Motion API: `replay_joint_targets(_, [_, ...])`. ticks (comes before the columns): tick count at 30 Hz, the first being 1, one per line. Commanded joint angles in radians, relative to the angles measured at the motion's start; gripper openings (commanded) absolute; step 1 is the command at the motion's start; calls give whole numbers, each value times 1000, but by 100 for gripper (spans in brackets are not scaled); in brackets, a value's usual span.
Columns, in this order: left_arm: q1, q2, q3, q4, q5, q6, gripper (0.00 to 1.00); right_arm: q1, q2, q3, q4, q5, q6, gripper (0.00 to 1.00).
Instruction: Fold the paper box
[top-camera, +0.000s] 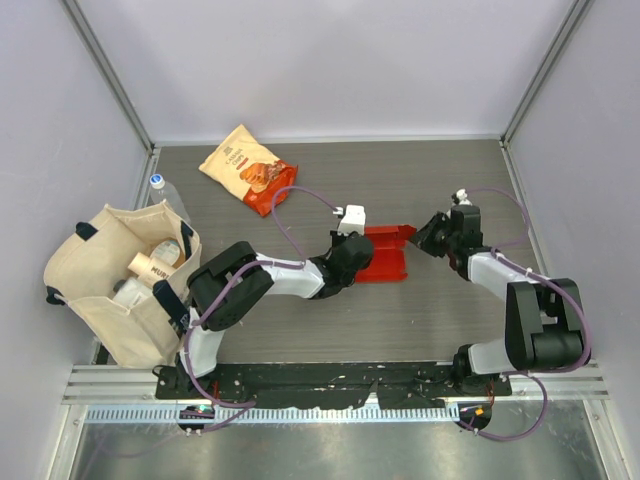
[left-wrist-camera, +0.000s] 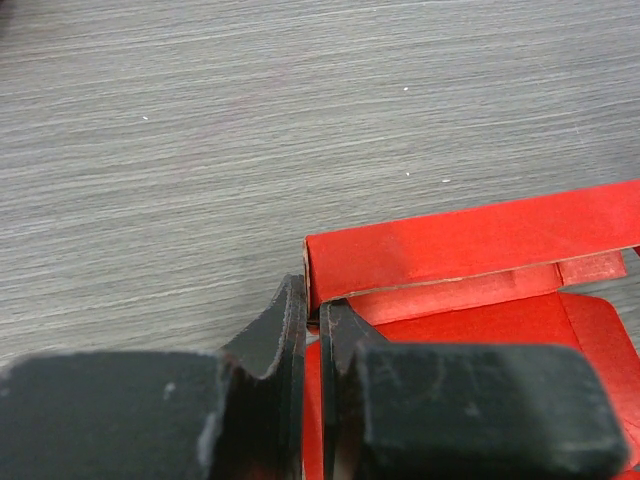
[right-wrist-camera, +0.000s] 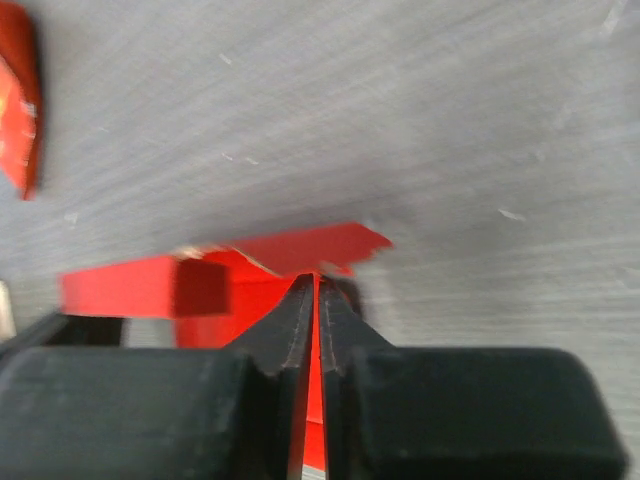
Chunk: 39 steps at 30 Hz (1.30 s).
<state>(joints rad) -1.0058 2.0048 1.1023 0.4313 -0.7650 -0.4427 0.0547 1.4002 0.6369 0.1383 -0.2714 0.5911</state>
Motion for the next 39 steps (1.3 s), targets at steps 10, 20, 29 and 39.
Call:
replay_joint_targets(10, [-1, -6, 18, -115, -19, -40, 0, 142, 46, -94, 218, 365, -88, 1])
replay_joint_targets(20, [-1, -9, 14, -118, -17, -44, 0, 191, 62, -126, 225, 524, -42, 1])
replay_joint_targets(29, [-1, -6, 13, -117, -14, -45, 0, 191, 147, -108, 286, 425, 4, 1])
replay_joint_targets(39, [-1, -9, 8, -103, -11, -24, 0, 206, 146, -148, 429, 324, 49, 1])
